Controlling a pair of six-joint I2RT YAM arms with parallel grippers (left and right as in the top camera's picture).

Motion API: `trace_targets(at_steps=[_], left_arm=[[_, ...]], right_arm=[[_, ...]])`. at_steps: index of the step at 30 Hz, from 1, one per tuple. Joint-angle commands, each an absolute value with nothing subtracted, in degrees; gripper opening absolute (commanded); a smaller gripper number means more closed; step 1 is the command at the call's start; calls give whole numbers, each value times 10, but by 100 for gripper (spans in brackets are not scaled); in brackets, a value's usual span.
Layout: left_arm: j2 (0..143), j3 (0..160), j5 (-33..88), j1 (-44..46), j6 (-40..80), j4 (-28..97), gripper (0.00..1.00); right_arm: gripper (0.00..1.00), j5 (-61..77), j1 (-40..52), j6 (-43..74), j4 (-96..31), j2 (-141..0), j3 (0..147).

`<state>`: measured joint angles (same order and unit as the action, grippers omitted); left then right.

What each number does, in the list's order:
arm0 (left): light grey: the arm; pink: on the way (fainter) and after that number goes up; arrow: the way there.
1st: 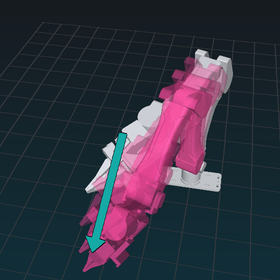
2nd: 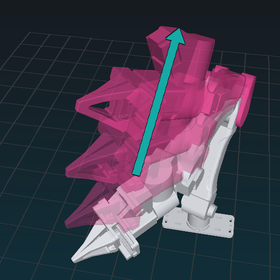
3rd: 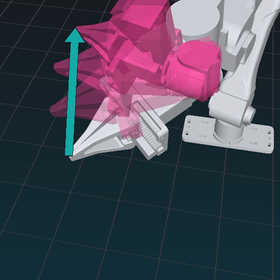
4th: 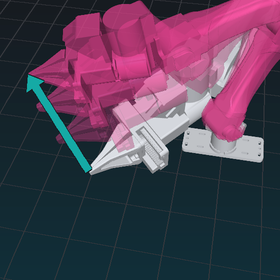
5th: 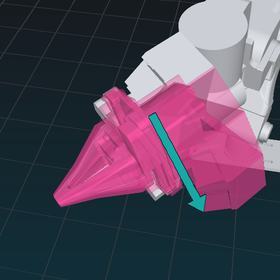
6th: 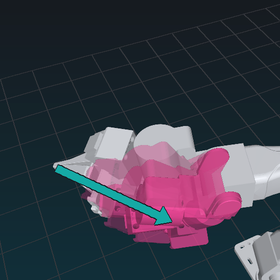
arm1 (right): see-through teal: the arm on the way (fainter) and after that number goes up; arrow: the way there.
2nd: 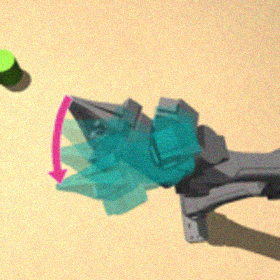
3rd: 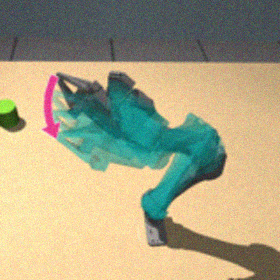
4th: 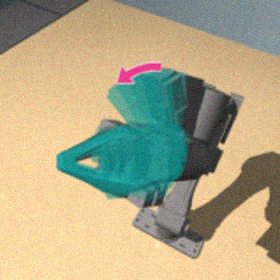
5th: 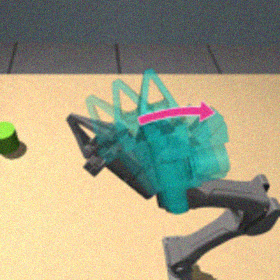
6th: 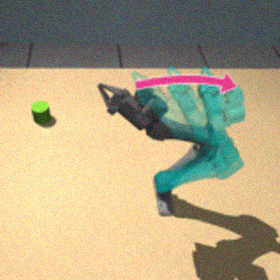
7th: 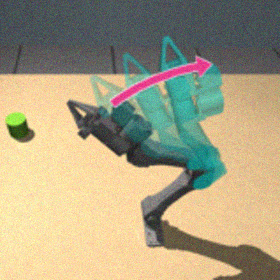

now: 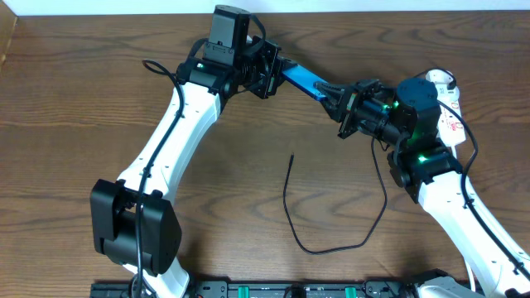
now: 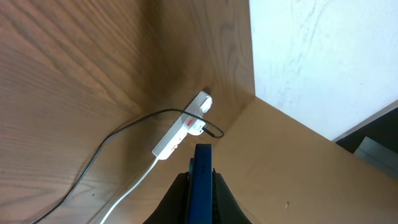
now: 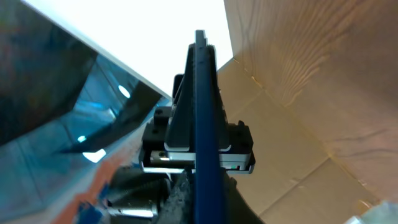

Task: Plug charger to phone and switch on socket

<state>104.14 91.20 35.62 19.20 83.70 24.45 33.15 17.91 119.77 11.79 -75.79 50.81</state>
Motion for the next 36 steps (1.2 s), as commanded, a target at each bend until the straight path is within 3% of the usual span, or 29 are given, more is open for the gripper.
trace_targets(at_steps=[1, 5, 11, 20, 31, 36], left_arm=[[1032, 917, 360, 198, 844, 247, 7], [1032, 917, 360, 197, 844, 246, 7], [1032, 917, 361, 179, 844, 238, 7], [1032, 917, 428, 95, 828, 238, 7], [1032, 917, 647, -25, 514, 239, 7], [1032, 917, 686, -55, 452, 239, 7]], right_arm=[[22, 345, 185, 1174, 125, -752, 519], [60, 345, 185, 1169, 125, -752, 519], [99, 336, 182, 1138, 124, -752, 519], [99, 334, 168, 957, 107, -752, 519], [99, 292, 166, 646, -39, -752, 519], [99, 285, 166, 566, -87, -752, 519]])
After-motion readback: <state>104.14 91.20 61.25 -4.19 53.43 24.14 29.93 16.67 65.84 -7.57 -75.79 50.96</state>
